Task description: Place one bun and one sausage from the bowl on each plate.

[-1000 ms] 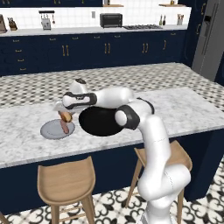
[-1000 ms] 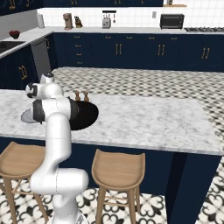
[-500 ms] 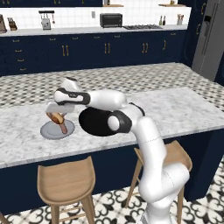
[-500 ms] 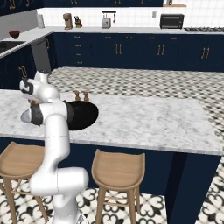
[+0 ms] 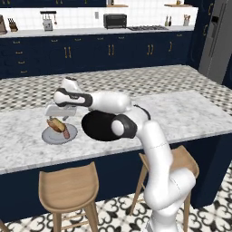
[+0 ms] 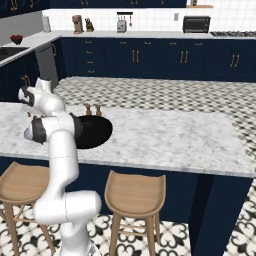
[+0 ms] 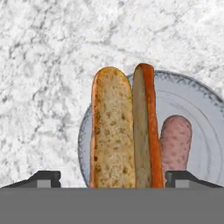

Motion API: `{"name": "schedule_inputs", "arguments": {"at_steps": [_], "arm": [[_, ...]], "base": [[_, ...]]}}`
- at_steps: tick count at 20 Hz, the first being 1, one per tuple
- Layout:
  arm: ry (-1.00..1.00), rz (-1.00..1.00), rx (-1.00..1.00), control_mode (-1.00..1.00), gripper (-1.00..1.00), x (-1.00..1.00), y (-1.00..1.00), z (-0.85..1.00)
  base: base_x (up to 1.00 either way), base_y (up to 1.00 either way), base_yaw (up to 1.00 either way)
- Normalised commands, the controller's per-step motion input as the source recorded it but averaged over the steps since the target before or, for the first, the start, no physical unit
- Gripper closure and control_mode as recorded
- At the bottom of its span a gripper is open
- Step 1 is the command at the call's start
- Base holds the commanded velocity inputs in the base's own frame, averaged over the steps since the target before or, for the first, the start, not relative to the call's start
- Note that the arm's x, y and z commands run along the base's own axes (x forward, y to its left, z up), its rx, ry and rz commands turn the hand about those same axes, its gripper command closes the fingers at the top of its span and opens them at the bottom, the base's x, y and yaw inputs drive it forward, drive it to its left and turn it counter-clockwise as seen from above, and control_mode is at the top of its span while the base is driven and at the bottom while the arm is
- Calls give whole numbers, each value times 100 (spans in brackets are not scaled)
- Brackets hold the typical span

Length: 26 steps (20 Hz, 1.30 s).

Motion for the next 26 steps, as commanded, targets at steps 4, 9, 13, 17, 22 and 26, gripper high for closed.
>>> {"name": "schedule_inputs", "arguments": {"at_steps": [4,9,13,17,22,26], "arm": [[-1,-6,0,-100,-100,-47,-7,-2],[-14,-8,3,-100,-100,-92,-78,12],[-25,-2,12,-100,-100,-100,-100,32],[-24,0,20,-100,-100,-100,-100,40],[-36,0,21,-100,-100,-100,-100,39],[-46,-4,39,-100,-100,-100,-99,92]], "base": [[0,0,0],[0,0,0],[0,0,0],[0,0,0],[0,0,0],[0,0,0]]}}
